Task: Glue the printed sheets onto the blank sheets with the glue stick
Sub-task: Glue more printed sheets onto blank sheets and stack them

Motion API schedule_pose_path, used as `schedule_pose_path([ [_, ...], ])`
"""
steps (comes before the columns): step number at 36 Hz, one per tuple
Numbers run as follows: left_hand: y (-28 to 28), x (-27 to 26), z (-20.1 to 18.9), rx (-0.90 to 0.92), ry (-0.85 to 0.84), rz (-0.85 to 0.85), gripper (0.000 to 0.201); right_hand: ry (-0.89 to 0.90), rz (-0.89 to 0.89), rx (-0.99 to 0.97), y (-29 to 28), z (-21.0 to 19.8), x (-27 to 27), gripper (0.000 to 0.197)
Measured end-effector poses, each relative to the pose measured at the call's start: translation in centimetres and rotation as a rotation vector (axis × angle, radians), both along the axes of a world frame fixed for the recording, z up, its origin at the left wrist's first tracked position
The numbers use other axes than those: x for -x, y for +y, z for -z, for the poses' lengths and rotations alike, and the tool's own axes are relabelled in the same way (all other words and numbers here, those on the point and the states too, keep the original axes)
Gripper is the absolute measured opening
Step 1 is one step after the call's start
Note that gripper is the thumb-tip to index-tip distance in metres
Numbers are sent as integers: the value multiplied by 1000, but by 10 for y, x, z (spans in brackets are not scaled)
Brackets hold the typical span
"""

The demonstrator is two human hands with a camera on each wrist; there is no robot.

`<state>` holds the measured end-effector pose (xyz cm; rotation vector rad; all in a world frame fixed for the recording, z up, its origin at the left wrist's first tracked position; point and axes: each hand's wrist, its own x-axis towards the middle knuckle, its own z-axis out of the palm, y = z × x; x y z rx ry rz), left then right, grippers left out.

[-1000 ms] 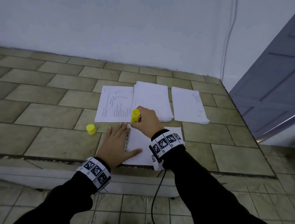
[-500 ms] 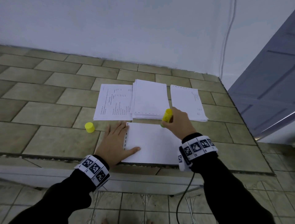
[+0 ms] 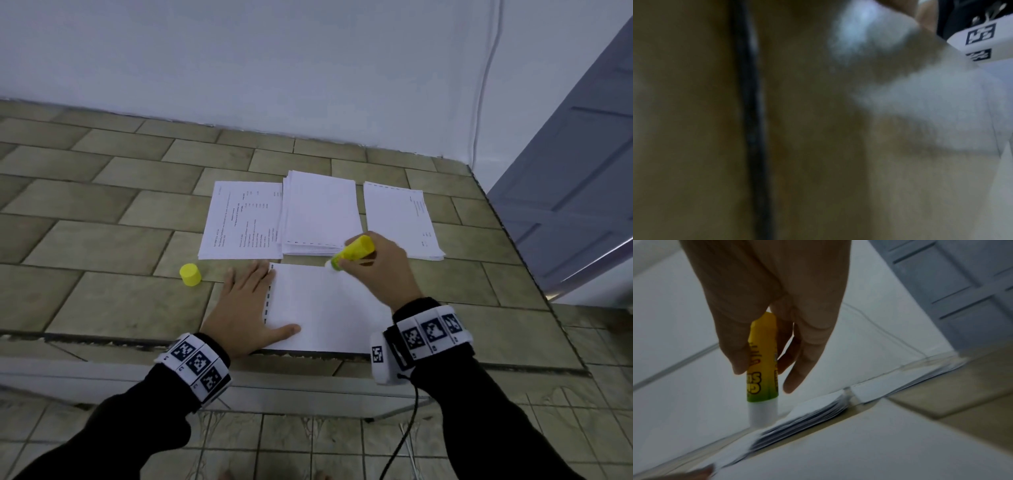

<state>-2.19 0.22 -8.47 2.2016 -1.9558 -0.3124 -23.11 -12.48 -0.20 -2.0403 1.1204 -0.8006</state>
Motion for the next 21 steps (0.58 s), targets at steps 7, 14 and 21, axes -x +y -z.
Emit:
schedule_pose_path([
  [7, -1, 0, 1, 14, 16, 21, 135, 43, -270, -90, 30, 8, -48, 28],
  [14, -2, -3, 6, 50, 42, 42, 119, 134, -354, -26, 40, 18, -64, 15],
  [21, 1, -1, 2, 33, 30, 35, 136, 207, -300, -27, 35, 14, -41, 20],
])
